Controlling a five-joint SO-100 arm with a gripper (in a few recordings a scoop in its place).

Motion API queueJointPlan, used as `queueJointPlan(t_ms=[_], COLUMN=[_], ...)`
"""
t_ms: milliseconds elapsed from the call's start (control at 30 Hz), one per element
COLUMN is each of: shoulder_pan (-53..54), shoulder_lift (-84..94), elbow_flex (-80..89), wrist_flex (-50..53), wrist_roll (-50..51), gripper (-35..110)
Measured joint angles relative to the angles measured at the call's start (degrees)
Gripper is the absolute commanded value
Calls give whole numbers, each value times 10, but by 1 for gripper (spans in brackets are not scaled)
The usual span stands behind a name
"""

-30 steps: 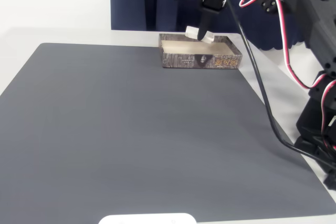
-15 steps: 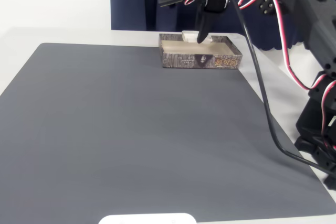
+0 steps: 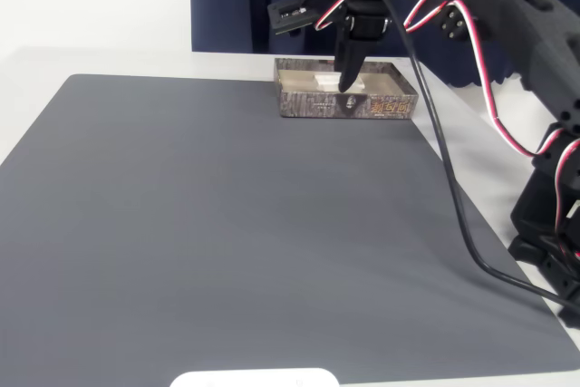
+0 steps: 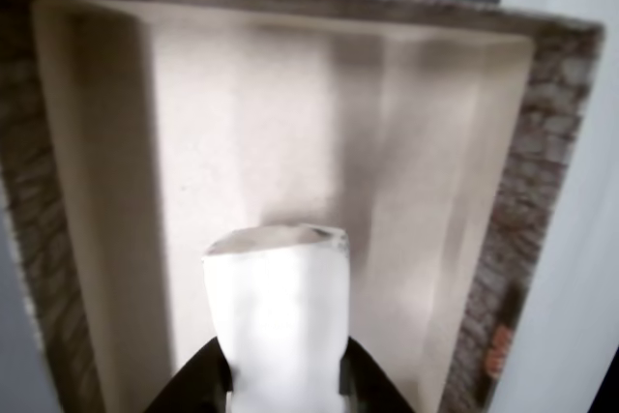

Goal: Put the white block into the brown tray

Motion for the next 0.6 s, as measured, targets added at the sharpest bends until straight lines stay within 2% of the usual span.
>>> queueJointPlan(t_ms=[367, 600], shoulder_pan=[0, 4], shoulder_lift=[-6, -6], elbow_flex=[-3, -11], wrist_flex=[1, -4], wrist_roll=[14, 83], gripper=[26, 38])
